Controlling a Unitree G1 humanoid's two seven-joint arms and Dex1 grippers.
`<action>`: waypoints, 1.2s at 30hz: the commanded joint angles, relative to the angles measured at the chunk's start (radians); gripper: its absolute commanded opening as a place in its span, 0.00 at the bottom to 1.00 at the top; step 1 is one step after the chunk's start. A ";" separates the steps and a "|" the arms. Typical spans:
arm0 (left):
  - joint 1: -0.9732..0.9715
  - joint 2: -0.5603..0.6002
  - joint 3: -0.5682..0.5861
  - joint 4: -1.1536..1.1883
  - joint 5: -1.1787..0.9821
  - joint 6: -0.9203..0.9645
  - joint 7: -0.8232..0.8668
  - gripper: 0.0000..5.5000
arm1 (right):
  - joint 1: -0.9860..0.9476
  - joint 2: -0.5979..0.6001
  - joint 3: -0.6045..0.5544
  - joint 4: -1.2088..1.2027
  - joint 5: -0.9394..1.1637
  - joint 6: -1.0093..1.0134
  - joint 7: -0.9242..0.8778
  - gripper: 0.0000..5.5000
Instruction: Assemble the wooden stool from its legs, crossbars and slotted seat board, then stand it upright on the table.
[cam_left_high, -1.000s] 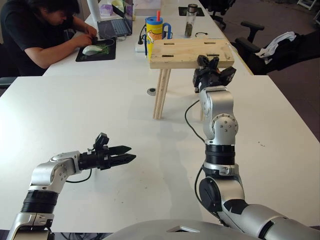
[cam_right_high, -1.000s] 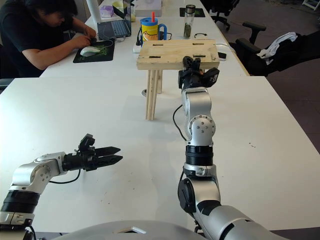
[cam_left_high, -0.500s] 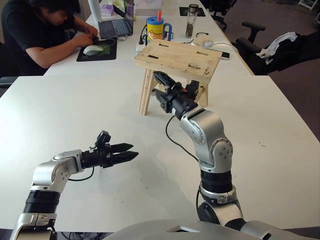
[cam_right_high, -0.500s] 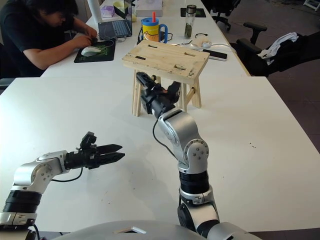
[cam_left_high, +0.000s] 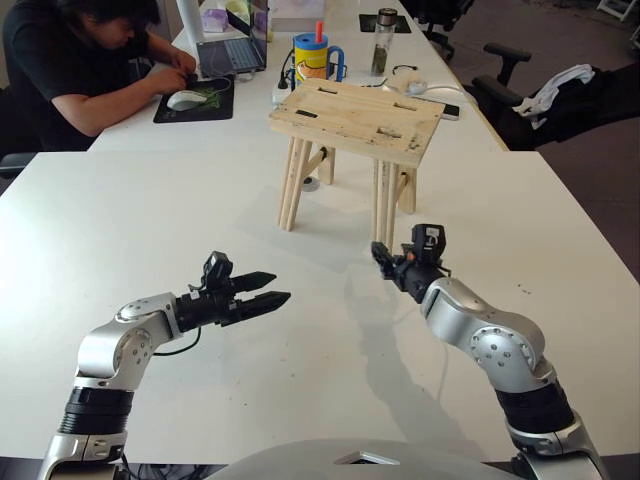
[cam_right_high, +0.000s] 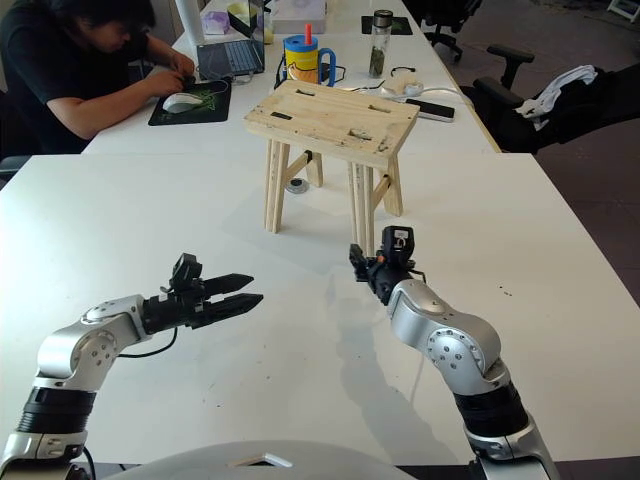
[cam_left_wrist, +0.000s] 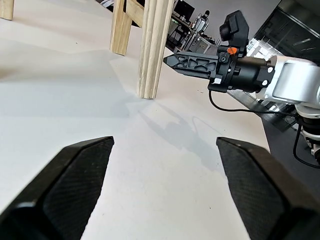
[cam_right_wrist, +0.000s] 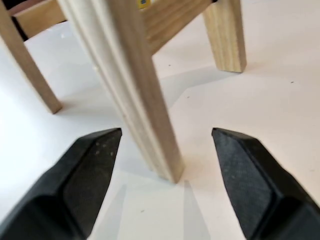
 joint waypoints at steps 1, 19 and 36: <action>-0.022 -0.037 -0.011 -0.001 0.056 -0.061 0.065 0.69 | 0.055 0.019 -0.002 0.035 -0.166 -0.107 0.102 0.55; -0.065 -0.253 -0.115 0.055 0.261 -0.335 0.281 0.27 | -0.425 0.251 -0.178 0.686 -0.603 -0.463 0.133 0.06; -0.096 -0.279 -0.254 0.076 0.298 -0.327 0.211 0.01 | -0.831 0.321 -0.140 1.513 -0.753 -0.800 0.730 0.00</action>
